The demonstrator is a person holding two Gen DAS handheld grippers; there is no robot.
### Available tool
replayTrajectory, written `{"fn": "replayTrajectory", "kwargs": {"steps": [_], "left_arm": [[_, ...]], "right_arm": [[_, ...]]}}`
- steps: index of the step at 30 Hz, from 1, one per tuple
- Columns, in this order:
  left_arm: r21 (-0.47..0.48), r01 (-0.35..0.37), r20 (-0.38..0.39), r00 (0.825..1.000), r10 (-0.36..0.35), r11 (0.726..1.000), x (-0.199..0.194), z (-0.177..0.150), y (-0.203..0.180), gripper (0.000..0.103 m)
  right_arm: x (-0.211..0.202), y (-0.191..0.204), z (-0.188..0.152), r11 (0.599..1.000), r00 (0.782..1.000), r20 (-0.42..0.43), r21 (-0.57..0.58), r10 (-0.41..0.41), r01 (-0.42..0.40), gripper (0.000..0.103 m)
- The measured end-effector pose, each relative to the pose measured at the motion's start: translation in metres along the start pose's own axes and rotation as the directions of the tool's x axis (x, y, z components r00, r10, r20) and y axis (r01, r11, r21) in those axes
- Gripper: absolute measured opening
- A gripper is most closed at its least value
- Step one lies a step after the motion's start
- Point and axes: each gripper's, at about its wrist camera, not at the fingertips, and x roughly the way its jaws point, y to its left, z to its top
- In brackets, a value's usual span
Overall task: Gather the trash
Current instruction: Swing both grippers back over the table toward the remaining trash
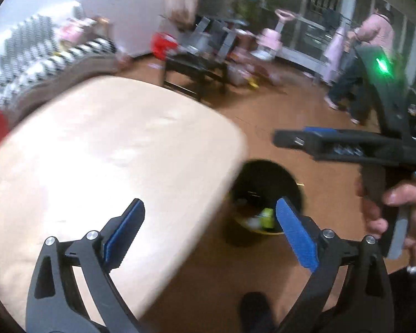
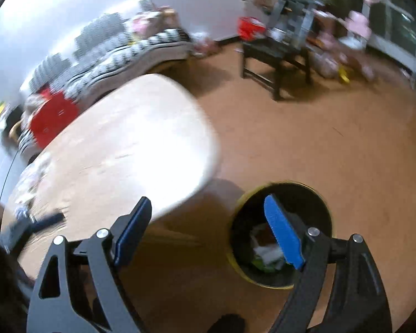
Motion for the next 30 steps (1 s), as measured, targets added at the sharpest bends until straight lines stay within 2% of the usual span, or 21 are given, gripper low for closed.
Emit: {"fn": "replayTrajectory", "kwargs": {"steps": [3, 5, 7, 10, 16, 20, 22, 24, 30], "left_arm": [[-0.031, -0.124, 0.031, 0.992, 0.125, 0.992, -0.043, -0.013, 0.056, 0.093], [-0.066, -0.21, 0.031, 0.977, 0.212, 0.976, -0.07, -0.03, 0.096, 0.093], [-0.108, -0.297, 0.02, 0.953, 0.301, 0.949, -0.097, -0.05, 0.139, 0.093], [-0.184, -0.376, -0.003, 0.924, 0.382, 0.908, -0.133, -0.078, 0.191, 0.094], [-0.325, -0.446, -0.059, 0.89, 0.453, 0.834, -0.177, -0.131, 0.263, 0.094], [-0.358, -0.477, -0.082, 0.872, 0.482, 0.803, -0.185, -0.155, 0.286, 0.094], [-0.366, -0.482, -0.094, 0.87, 0.484, 0.796, -0.18, -0.159, 0.295, 0.093], [-0.387, -0.479, -0.096, 0.871, 0.482, 0.788, -0.179, -0.169, 0.299, 0.093], [-0.461, -0.473, -0.123, 0.872, 0.474, 0.751, -0.156, -0.163, 0.328, 0.093]], "right_arm": [[-0.001, 0.066, 0.004, 0.993, 0.997, 0.01, -0.083, 0.079, -0.078, 0.081], [0.003, 0.109, 0.006, 0.983, 0.992, 0.006, -0.139, 0.125, -0.123, 0.082], [0.009, 0.156, 0.008, 0.963, 0.984, -0.017, -0.202, 0.176, -0.176, 0.082], [0.023, 0.234, 0.003, 0.921, 0.968, -0.063, -0.297, 0.245, -0.252, 0.083], [0.049, 0.352, -0.007, 0.839, 0.933, -0.139, -0.407, 0.333, -0.36, 0.083], [0.066, 0.403, -0.014, 0.797, 0.914, -0.172, -0.448, 0.367, -0.404, 0.083], [0.079, 0.426, -0.018, 0.78, 0.908, -0.194, -0.466, 0.371, -0.418, 0.083], [0.091, 0.439, -0.02, 0.77, 0.909, -0.206, -0.482, 0.363, -0.417, 0.083], [0.121, 0.452, -0.015, 0.772, 0.908, -0.224, -0.478, 0.354, -0.419, 0.083]]}}
